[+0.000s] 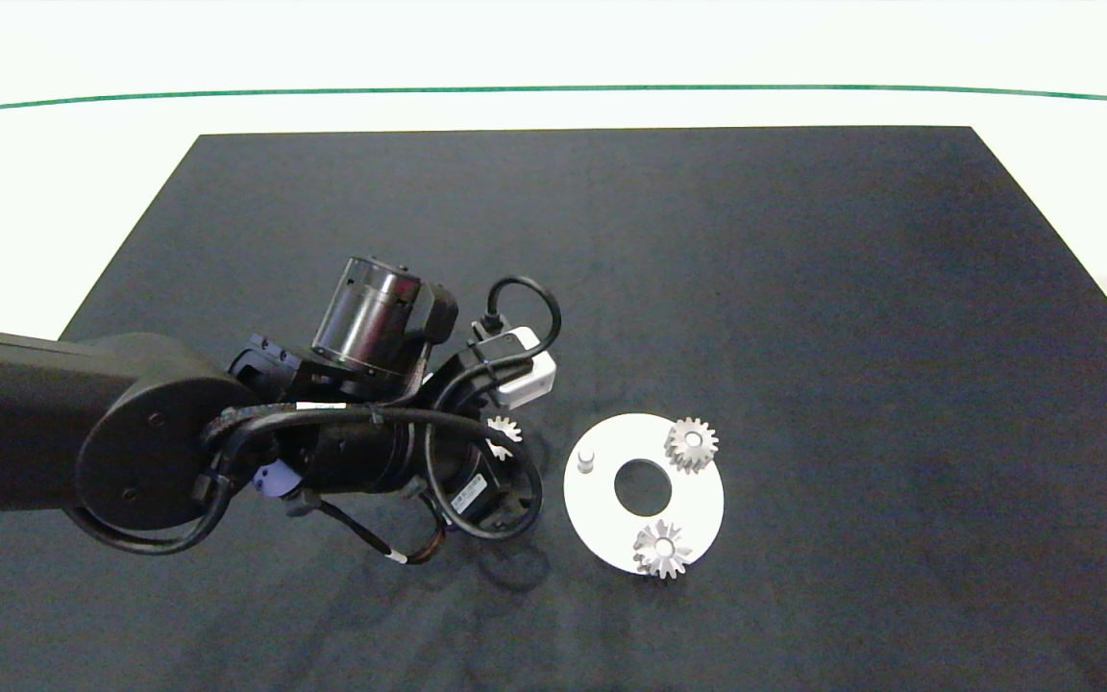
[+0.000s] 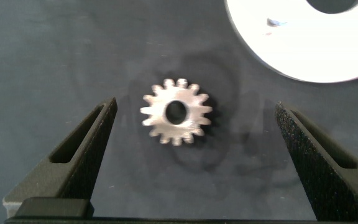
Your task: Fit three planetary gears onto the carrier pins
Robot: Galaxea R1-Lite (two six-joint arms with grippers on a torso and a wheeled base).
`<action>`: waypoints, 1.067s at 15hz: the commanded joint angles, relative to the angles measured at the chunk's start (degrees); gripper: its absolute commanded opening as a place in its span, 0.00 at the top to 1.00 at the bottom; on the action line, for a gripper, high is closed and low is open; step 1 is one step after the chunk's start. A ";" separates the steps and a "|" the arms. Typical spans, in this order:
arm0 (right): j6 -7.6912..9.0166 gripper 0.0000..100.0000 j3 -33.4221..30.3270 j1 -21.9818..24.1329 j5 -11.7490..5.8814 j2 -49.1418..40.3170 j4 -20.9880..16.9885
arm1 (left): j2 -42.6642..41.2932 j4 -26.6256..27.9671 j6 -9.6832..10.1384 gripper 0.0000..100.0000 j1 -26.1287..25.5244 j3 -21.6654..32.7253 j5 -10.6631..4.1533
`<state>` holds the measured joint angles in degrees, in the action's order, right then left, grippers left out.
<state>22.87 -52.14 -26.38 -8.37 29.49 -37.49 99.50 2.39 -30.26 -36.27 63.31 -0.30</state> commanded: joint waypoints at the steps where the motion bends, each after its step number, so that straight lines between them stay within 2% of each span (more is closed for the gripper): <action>1: 0.16 0.00 0.02 0.01 -0.06 0.13 -0.22 | 0.17 -0.19 -0.07 0.00 0.06 -0.20 0.04; 16: 0.16 0.00 0.02 0.01 -0.06 0.13 -0.22 | 1.75 -5.03 -0.33 0.29 0.32 -1.61 0.48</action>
<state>22.85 -52.11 -26.34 -8.40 29.57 -37.46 100.96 -2.65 -30.34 -36.07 61.75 0.16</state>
